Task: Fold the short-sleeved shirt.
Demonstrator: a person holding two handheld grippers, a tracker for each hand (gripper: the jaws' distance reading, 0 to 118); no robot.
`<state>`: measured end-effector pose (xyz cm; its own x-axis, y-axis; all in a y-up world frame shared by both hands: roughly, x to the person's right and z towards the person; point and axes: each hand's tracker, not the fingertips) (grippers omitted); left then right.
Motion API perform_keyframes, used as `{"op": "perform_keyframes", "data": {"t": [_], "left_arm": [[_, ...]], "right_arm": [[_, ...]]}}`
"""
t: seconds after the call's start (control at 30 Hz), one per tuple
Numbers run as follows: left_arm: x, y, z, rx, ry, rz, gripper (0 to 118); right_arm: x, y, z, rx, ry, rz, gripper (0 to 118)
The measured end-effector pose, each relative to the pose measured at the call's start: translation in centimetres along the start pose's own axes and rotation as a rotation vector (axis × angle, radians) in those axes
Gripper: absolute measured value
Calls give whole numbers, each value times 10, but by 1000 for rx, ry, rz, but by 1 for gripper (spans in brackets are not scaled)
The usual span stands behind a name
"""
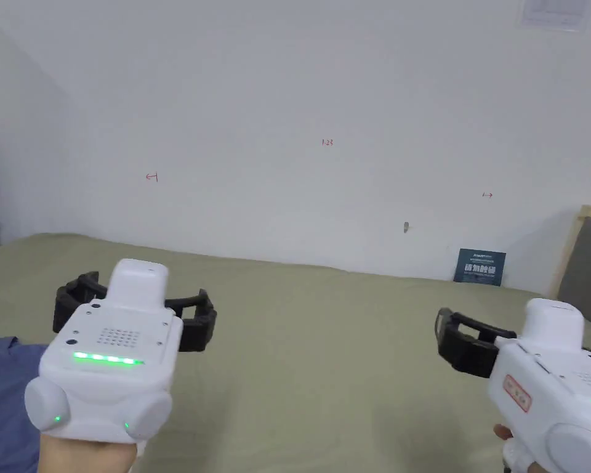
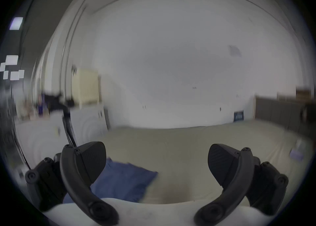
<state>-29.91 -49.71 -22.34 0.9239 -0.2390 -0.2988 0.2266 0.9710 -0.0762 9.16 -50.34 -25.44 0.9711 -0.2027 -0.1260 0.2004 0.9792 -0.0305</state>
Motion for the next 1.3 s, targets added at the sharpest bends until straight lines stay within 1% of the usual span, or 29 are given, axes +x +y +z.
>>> {"op": "perform_keyframes", "data": {"t": [0.03,0.07,0.17,0.27,0.47,0.77,0.9,0.93,0.97,1.0,1.03,1.07,1.1,1.17,1.2,1.23,1.27,1.3], "left_arm": [[3,-5,4,16,-18,-7,118],[5,-8,6,7,-42,31,118],[8,-14,7,-47,-103,149,118],[5,-16,3,-78,-83,198,118],[-3,-8,8,-53,-86,235,118],[-5,4,13,-36,-82,250,118],[-3,3,13,-54,-96,249,118],[-2,3,14,-59,-99,240,118],[0,3,13,-66,-96,221,118],[2,2,13,-77,-97,201,118],[3,2,13,-82,-103,188,118],[4,1,13,-88,-113,171,117],[5,1,14,-86,-130,156,116],[8,0,18,-74,-146,124,111],[9,0,20,-63,-155,114,106],[9,-1,22,-55,-157,105,96],[10,-2,24,-39,-137,93,76],[10,-2,25,-25,-104,80,39]], "right_arm": [[2,-4,2,-5,-21,-41,118],[2,-7,3,-15,-59,-55,118],[-3,-12,0,-43,-117,45,118],[-9,-12,0,-28,-127,114,118],[-14,-6,0,-20,-127,174,118],[-17,2,1,-46,-111,170,118],[-17,2,2,-61,-99,184,117],[-17,2,3,-63,-100,187,116],[-17,2,4,-60,-99,191,111],[-18,2,5,-51,-108,203,99],[-18,3,6,-46,-123,222,66],[-18,3,6,-51,-128,231,30],[-18,4,5,-56,-136,237,0],[-17,3,6,-50,-133,228,0],[-17,2,5,-54,-120,229,0],[-20,1,5,-58,-117,233,0],[-23,0,5,-62,-107,241,0],[-27,0,6,-59,-88,242,0]]}}
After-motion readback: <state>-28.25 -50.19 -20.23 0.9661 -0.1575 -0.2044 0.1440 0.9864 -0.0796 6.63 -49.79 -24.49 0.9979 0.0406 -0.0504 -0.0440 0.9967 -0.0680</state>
